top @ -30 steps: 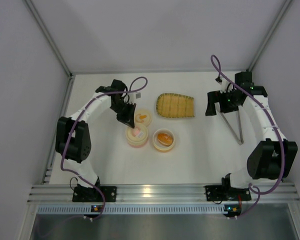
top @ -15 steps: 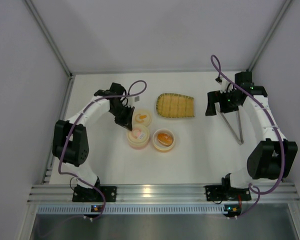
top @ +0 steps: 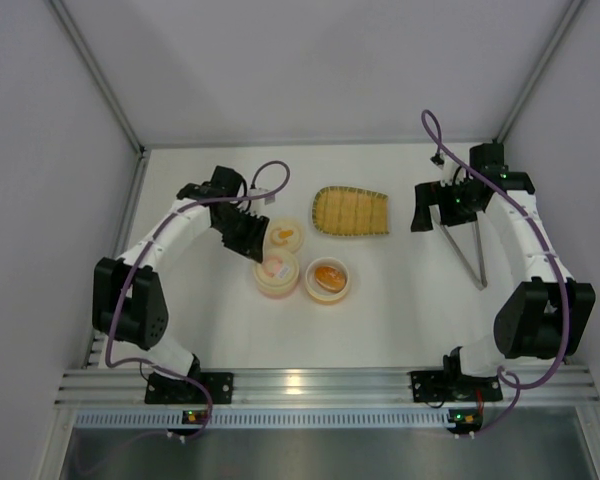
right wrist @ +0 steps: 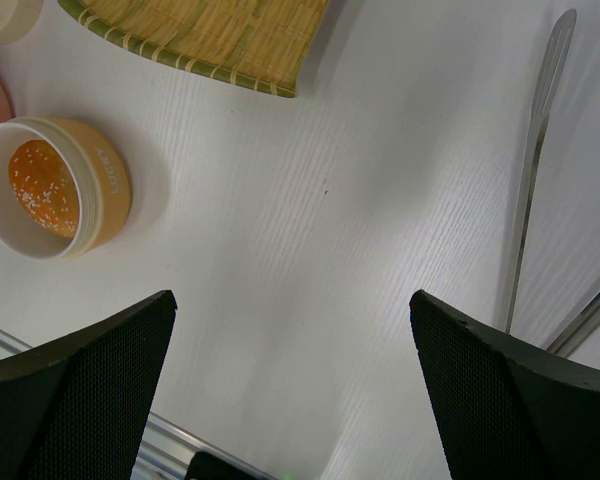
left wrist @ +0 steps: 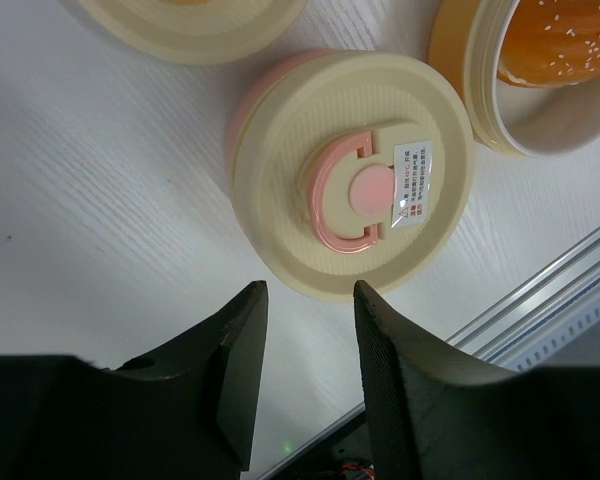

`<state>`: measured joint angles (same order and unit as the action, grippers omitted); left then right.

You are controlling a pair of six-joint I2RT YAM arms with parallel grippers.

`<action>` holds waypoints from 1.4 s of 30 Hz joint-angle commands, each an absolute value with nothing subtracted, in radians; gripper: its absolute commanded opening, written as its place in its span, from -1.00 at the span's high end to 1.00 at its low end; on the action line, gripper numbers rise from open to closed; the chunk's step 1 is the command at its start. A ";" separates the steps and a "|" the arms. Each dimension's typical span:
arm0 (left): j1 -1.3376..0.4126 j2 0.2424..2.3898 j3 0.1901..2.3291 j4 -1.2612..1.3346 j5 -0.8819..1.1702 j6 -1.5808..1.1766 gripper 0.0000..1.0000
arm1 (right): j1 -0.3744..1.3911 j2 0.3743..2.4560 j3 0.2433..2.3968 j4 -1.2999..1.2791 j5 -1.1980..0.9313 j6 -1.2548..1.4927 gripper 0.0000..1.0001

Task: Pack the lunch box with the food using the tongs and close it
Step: Close the box lid on the packing box.

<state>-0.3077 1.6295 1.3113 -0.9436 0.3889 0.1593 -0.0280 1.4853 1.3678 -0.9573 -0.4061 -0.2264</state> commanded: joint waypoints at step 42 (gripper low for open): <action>-0.482 1.718 1.333 -0.874 0.144 0.057 0.72 | -0.015 1.439 1.339 -0.902 -0.433 -0.236 -0.99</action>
